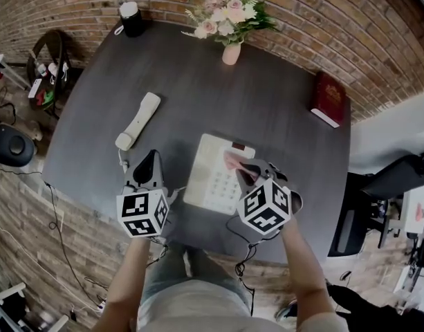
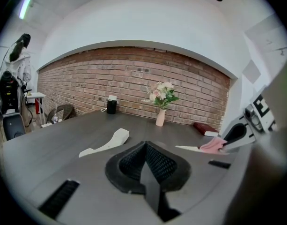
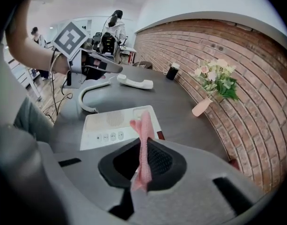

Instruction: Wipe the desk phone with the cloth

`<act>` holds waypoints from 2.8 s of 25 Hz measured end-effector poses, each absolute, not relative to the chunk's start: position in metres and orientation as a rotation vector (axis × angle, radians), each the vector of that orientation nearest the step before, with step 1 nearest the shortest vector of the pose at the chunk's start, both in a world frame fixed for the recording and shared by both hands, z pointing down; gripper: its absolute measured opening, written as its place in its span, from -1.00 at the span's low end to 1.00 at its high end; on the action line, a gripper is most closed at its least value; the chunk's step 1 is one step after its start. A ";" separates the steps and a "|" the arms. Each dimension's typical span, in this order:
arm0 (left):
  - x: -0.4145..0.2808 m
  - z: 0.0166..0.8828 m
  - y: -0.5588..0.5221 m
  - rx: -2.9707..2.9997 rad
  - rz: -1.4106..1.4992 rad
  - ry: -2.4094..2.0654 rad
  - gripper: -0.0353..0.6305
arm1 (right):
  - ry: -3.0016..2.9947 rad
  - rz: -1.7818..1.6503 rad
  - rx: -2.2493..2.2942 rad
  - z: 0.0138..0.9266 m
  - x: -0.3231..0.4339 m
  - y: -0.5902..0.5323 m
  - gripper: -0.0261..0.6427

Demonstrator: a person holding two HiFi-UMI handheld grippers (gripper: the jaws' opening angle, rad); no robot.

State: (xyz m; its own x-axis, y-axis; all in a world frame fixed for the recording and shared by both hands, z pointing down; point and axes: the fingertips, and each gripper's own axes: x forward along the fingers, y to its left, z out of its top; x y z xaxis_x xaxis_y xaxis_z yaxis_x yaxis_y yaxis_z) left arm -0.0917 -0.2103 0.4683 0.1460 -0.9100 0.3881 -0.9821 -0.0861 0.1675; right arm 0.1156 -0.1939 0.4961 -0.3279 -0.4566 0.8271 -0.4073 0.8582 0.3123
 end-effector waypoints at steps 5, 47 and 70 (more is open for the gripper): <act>-0.094 0.473 -0.221 2.037 0.273 -1.817 -0.88 | -1.930 -0.124 0.623 0.498 0.117 -0.213 -0.86; -0.082 0.495 -0.226 2.050 0.328 -1.747 -0.88 | -1.851 -0.192 0.655 0.533 0.114 -0.201 -0.86; -0.079 0.494 -0.206 2.067 0.332 -1.743 -0.88 | -1.861 -0.161 0.644 0.534 0.111 -0.172 -0.86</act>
